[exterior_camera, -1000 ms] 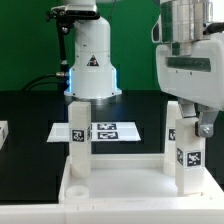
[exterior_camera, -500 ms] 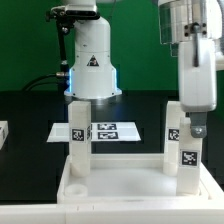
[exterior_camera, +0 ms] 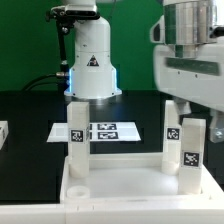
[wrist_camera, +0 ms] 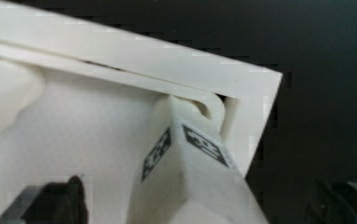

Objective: Assemble desk

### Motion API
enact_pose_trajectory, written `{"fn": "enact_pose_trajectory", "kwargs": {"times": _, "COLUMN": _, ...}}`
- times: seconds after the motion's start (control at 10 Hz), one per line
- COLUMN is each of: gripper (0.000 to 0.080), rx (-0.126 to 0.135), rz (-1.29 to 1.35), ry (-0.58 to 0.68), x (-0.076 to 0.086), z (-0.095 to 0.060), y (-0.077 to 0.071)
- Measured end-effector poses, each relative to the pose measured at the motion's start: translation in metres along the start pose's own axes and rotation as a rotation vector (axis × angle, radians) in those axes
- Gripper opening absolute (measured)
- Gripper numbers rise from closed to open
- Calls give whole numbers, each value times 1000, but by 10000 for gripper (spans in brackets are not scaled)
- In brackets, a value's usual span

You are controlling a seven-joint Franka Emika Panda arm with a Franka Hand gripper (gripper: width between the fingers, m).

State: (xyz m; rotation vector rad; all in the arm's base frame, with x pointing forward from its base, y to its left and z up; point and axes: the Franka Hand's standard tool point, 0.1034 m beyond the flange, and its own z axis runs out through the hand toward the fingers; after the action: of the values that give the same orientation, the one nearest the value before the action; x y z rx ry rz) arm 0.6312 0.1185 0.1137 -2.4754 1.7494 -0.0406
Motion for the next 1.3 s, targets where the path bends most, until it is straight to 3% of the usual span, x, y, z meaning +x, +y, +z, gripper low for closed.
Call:
{"fn": "enact_pose_trajectory", "kwargs": {"times": 0.3, "gripper": 648, "rx": -12, "rz": -195, "ry": -4, "x": 1, "z": 0, "y": 2}}
{"fn": "enact_pose_trajectory", "kwargs": {"times": 0.6, "gripper": 649, "rx": -18, "rz": -625, "ry": 74, "x": 10, "z": -4, "y": -5}}
{"fn": "enact_pose_trajectory", "kwargs": {"times": 0.7, "gripper": 649, "rx": -18, "rz": -592, "ry": 74, "x": 10, "z": -3, "y": -4}}
{"fn": "enact_pose_trajectory", "kwargs": {"times": 0.8, "gripper": 538, "rx": -18, "rz": -572, "ry": 74, "x": 10, "z": -3, "y": -4}}
{"fn": "enact_pose_trajectory", "kwargs": {"times": 0.9, "gripper": 538, "rx": -16, "rz": -538, "ry": 74, "x": 10, "z": -3, "y": -4}}
{"fn": "enact_pose_trajectory", "kwargs": {"times": 1.0, "gripper": 355, "rx": -14, "rz": -477, "ry": 74, "x": 10, "z": -3, "y": -4}}
{"fn": "enact_pose_trajectory", "kwargs": {"times": 1.1, "gripper": 284, "rx": -12, "rz": -424, "ry": 75, "x": 10, "z": -3, "y": -4}}
{"fn": "enact_pose_trajectory", "kwargs": {"times": 1.3, "gripper": 284, "rx": -6, "rz": -227, "ry": 77, "x": 13, "z": -2, "y": -3}}
